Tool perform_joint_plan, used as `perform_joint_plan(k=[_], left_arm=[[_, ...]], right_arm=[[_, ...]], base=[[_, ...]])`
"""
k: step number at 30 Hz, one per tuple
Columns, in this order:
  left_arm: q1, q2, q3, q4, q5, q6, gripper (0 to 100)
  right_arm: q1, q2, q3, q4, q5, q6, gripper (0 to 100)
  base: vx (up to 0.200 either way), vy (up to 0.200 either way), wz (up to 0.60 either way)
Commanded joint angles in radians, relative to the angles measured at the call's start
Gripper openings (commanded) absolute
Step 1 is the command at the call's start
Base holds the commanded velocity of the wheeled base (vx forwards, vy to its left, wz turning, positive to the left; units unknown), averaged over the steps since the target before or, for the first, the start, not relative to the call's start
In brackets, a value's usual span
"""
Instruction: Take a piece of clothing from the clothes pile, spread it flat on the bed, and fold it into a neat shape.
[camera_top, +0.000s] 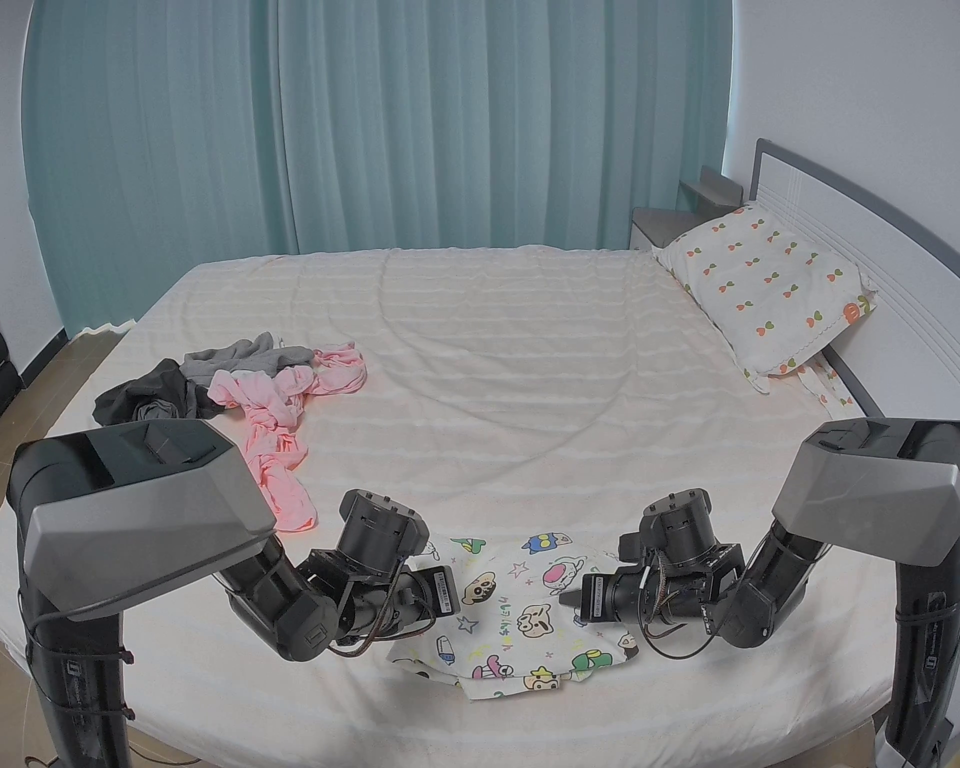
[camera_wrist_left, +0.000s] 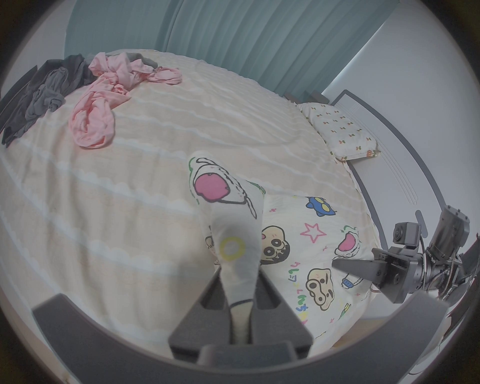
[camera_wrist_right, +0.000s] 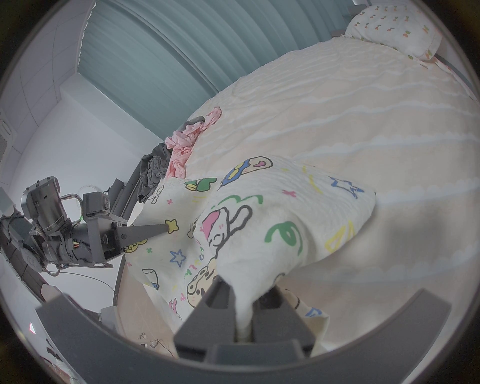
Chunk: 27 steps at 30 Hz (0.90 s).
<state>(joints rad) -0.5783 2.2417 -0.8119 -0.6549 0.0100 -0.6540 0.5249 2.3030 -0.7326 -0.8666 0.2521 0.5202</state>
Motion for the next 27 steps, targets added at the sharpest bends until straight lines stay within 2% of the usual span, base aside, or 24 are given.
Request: perform_joint_plan(k=[1,18,27], left_arm=[[-0.012,-0.016,-0.009,0.000,0.001,-0.013,0],[-0.028,-0.010,-0.016,0.003,0.001,-0.027,0],[-0.023,0.010,-0.020,0.001,0.005,-0.027,0]], right_arm=[[0.000,-0.040,0.015,0.001,-0.001,0.000,0],[-0.005,-0.042,0.035,0.006,-0.017,-0.003,0],[-0.003,0.007,0.022,0.001,-0.017,-0.003,0]], base=[[0.000,-0.200,0.00],[0.000,-0.200,0.00],[0.000,0.000,0.00]])
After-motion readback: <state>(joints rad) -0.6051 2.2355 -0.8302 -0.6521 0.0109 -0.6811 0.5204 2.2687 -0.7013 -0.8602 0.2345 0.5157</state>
